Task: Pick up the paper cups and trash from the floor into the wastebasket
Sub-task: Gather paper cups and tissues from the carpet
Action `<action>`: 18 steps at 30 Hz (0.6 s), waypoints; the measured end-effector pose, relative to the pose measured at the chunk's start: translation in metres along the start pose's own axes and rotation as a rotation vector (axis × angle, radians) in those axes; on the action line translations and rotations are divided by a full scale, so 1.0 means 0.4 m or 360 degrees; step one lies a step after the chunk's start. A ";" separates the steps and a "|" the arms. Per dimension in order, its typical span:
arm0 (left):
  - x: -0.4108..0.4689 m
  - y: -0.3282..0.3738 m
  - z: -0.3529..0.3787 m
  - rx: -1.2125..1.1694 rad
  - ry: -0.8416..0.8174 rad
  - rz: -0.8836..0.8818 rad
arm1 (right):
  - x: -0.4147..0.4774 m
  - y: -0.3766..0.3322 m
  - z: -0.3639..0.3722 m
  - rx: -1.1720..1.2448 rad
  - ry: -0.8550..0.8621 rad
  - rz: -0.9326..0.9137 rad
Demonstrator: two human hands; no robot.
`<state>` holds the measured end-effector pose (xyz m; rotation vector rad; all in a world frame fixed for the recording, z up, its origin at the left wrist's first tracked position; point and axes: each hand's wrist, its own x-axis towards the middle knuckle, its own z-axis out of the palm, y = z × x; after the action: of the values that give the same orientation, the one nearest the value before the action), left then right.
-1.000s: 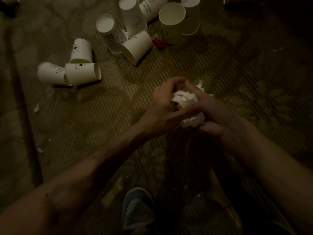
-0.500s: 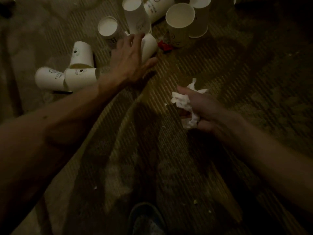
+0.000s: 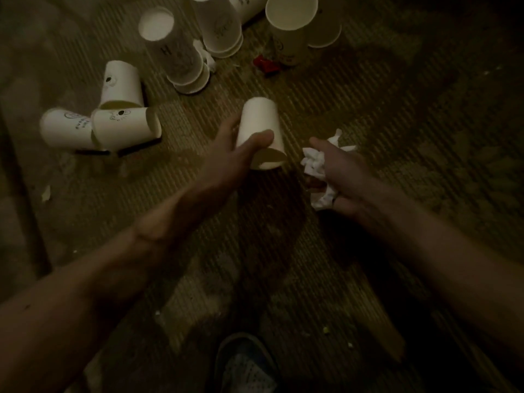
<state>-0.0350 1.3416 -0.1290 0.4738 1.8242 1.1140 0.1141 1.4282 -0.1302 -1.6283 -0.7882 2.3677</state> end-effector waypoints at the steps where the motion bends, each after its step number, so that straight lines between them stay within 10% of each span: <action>1: -0.034 -0.014 0.014 -0.0205 -0.0023 -0.0035 | 0.001 0.000 -0.003 0.0021 0.0062 -0.0050; 9: -0.172 0.033 0.124 -0.0236 -0.0230 0.0238 | -0.088 -0.061 -0.041 0.0250 -0.0122 -0.0143; 18: -0.262 0.332 0.382 -0.0218 -0.0724 0.0675 | -0.458 -0.254 -0.289 0.0097 0.0227 -0.0916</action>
<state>0.1311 1.4125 0.0102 0.9768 1.2719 1.2755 0.2746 1.4763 0.0406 -1.3008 -0.9828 1.8348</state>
